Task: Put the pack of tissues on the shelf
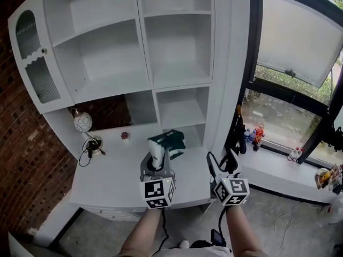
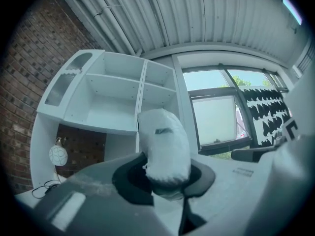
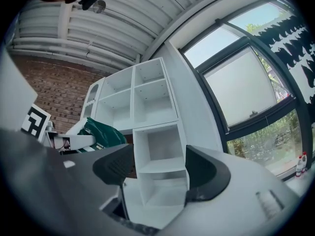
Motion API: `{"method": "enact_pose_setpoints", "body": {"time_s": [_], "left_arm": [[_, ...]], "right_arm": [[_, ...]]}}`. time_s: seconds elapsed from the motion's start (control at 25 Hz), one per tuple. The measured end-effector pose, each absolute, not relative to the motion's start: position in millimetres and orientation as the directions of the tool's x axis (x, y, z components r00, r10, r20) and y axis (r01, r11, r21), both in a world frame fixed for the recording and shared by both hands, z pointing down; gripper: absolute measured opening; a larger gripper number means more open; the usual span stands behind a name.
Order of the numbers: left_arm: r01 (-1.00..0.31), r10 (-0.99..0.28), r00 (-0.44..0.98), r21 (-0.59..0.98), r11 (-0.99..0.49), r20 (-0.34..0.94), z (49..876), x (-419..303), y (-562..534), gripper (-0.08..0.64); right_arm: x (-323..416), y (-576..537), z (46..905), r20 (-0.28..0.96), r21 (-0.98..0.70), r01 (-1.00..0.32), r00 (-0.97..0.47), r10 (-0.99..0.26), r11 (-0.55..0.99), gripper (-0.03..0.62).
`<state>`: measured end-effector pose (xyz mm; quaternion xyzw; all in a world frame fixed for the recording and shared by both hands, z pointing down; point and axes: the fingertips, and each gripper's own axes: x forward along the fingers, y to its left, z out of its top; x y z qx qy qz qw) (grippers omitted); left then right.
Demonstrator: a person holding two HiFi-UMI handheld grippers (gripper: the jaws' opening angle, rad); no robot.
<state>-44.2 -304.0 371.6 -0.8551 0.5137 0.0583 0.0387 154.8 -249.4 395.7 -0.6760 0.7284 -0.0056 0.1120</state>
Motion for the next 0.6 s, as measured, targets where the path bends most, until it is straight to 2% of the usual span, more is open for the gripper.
{"method": "enact_pose_setpoints", "body": {"time_s": [0.6], "left_arm": [[-0.873, -0.875, 0.479, 0.063, -0.483, -0.067, 407, -16, -360, 0.101]], "right_arm": [[172, -312, 431, -0.081, -0.182, -0.977, -0.095, -0.992, 0.109, 0.322]]}}
